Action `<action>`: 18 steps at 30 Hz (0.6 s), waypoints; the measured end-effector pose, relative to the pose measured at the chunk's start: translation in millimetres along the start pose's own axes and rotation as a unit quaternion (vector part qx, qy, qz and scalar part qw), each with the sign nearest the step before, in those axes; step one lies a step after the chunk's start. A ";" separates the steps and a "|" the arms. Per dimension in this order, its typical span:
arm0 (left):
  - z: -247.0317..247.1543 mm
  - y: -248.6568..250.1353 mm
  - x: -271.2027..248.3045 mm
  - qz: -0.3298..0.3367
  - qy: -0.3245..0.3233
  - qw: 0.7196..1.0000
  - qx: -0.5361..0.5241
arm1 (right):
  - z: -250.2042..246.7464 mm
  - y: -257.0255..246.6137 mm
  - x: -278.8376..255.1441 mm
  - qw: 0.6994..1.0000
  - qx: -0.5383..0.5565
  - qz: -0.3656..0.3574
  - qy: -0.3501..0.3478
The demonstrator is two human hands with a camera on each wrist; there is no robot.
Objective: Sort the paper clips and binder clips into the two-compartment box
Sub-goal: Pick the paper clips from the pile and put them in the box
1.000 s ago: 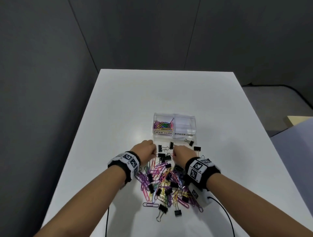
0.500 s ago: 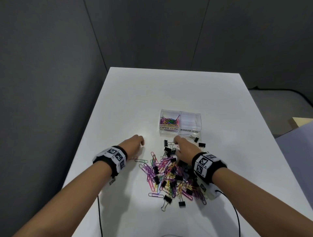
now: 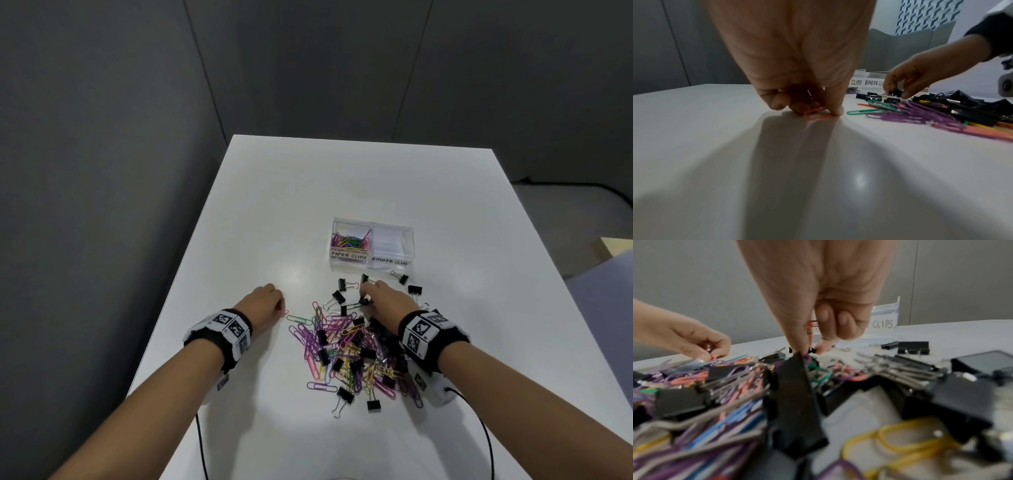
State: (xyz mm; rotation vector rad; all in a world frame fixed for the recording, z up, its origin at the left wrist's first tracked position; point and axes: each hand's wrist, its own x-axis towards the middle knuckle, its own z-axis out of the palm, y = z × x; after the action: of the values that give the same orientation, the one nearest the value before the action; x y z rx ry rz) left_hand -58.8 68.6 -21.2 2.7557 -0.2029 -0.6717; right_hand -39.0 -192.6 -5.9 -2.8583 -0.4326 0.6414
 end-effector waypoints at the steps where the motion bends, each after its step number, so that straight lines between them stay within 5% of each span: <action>1: -0.1 1.6 1.1 0.002 0.001 1.000 -0.002 | -2.4 3.8 -1.1 1.000 0.000 0.008 0.012; 8: -10.5 22.7 3.3 -0.005 0.007 0.998 -0.056 | -13.2 30.6 -5.4 0.996 -0.015 0.087 0.000; 14: -17.6 41.6 -0.9 0.046 -0.059 0.997 -0.006 | -9.8 3.5 2.5 0.998 -0.049 -0.036 0.013; 18: -14.4 47.3 3.6 0.082 -0.106 0.987 0.084 | -3.4 -10.5 9.8 0.995 -0.086 -0.055 -0.021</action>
State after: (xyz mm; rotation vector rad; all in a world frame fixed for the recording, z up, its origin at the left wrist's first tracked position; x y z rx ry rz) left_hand -52.0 26.7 4.5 2.7804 -0.5506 -0.9415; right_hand -31.5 -179.9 -4.1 -2.9587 -0.6789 0.6766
